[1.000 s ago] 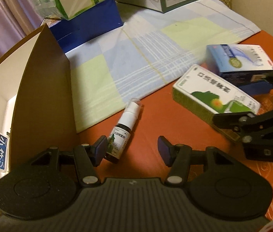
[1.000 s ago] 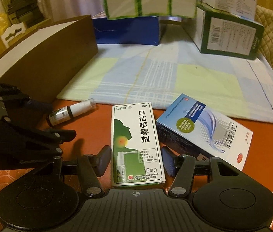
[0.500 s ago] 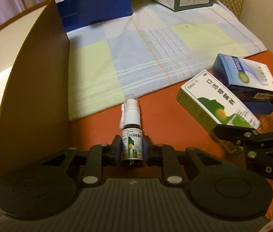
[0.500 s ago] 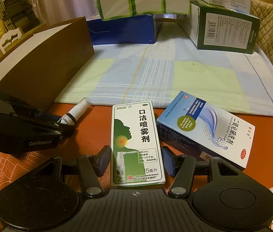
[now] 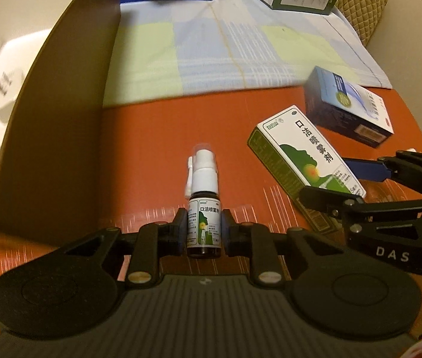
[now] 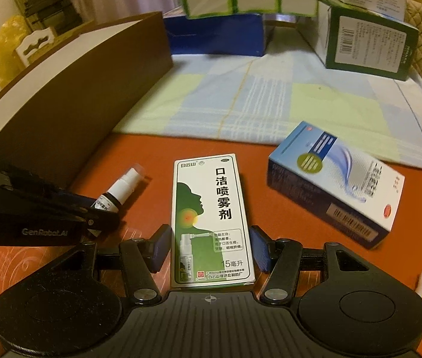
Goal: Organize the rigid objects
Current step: 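Lift the spray bottle with the left gripper while the right gripper holds the green box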
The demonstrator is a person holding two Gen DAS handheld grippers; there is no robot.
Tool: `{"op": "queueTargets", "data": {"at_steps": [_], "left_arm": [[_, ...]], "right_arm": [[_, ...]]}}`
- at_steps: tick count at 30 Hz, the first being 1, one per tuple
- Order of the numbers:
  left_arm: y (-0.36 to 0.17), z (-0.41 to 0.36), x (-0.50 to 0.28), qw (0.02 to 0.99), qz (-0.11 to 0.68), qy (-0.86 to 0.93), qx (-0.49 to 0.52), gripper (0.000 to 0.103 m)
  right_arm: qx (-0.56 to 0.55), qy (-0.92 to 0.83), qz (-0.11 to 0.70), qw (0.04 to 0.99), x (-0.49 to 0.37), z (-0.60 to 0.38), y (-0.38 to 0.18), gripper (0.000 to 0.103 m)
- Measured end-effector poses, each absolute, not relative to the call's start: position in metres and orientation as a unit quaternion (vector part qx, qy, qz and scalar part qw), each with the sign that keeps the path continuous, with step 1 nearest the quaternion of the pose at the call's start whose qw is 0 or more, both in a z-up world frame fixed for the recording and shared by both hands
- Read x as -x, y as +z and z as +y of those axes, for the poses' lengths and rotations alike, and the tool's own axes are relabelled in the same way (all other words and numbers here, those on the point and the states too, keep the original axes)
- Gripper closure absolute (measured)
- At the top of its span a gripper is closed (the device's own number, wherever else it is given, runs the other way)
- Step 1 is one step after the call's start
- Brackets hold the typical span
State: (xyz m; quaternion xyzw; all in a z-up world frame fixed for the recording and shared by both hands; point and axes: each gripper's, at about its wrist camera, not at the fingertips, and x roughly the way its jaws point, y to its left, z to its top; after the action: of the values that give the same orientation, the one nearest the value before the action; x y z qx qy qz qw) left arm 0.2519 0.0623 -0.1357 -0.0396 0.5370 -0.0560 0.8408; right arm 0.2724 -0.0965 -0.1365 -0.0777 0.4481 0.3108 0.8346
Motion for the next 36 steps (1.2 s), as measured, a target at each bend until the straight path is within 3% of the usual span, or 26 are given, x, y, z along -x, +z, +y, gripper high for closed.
{"op": "queueTargets", "data": {"at_steps": [8,36], "left_arm": [[-0.137,0.070,-0.248,0.838,0.537,-0.056,0.079,0.080],[-0.139,0.062,-0.245,0.857,0.511,-0.047,0.046,0.084]], "right_arm": [[0.082,0.320,0.458,0.825,-0.261,-0.101,-0.135,0.049],[0.118,0.297,0.456,0.831,-0.270,-0.076,-0.141,0.050]]}}
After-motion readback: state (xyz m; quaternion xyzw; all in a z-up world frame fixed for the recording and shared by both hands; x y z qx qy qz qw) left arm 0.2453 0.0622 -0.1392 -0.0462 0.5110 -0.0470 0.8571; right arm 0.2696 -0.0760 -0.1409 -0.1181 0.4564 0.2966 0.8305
